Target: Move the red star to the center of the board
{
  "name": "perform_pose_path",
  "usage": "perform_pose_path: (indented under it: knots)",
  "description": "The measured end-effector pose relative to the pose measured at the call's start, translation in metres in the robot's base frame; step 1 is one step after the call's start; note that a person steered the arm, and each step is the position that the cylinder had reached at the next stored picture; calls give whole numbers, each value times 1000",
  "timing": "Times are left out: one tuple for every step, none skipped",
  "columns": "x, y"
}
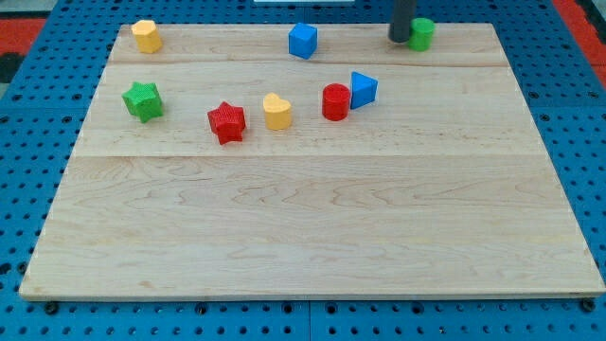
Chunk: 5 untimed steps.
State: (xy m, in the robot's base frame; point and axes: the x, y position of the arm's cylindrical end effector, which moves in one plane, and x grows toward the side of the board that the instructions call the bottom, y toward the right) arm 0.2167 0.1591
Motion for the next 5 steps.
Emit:
perform_pose_path:
  knots:
    - [0, -10]
    - [0, -34]
    - [0, -57]
    - [0, -65]
    - [30, -89]
